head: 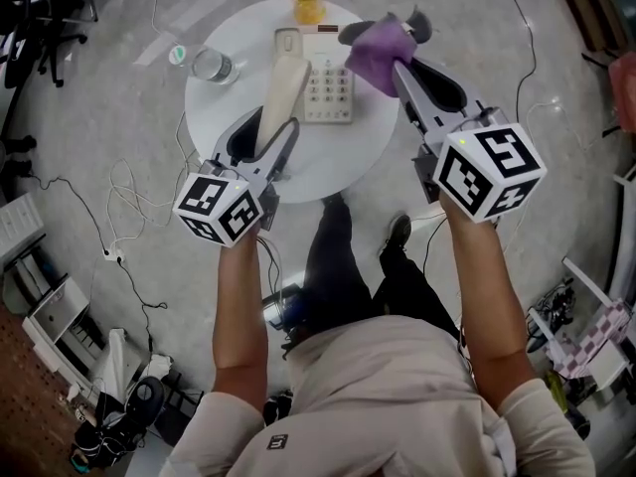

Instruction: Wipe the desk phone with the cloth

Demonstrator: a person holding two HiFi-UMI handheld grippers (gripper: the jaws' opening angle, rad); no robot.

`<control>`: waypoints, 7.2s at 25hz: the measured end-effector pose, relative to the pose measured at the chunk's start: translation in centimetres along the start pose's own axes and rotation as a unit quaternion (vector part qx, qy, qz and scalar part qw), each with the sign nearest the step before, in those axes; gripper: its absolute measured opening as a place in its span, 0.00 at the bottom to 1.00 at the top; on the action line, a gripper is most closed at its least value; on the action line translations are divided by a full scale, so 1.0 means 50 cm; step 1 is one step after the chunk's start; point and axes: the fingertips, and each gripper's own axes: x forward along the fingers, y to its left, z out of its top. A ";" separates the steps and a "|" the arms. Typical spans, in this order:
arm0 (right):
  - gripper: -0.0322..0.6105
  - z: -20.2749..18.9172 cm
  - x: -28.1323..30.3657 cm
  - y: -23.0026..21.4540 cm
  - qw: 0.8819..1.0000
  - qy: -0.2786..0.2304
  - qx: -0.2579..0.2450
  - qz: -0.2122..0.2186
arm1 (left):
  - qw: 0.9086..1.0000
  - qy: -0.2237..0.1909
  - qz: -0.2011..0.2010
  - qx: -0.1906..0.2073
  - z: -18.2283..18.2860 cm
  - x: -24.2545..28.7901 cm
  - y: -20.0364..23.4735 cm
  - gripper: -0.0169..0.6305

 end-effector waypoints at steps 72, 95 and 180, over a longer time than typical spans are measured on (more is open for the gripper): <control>0.09 -0.253 -0.065 -0.030 0.991 0.107 0.075 0.001 | 0.991 0.059 0.122 0.013 -0.119 0.156 0.166 0.35; 0.09 -0.311 -0.060 0.021 0.988 0.124 0.092 0.015 | 0.990 0.082 0.114 0.017 -0.181 0.134 0.152 0.35; 0.09 -0.329 -0.101 0.020 0.986 0.139 0.094 0.017 | 0.976 0.083 0.198 0.029 -0.120 0.202 0.182 0.35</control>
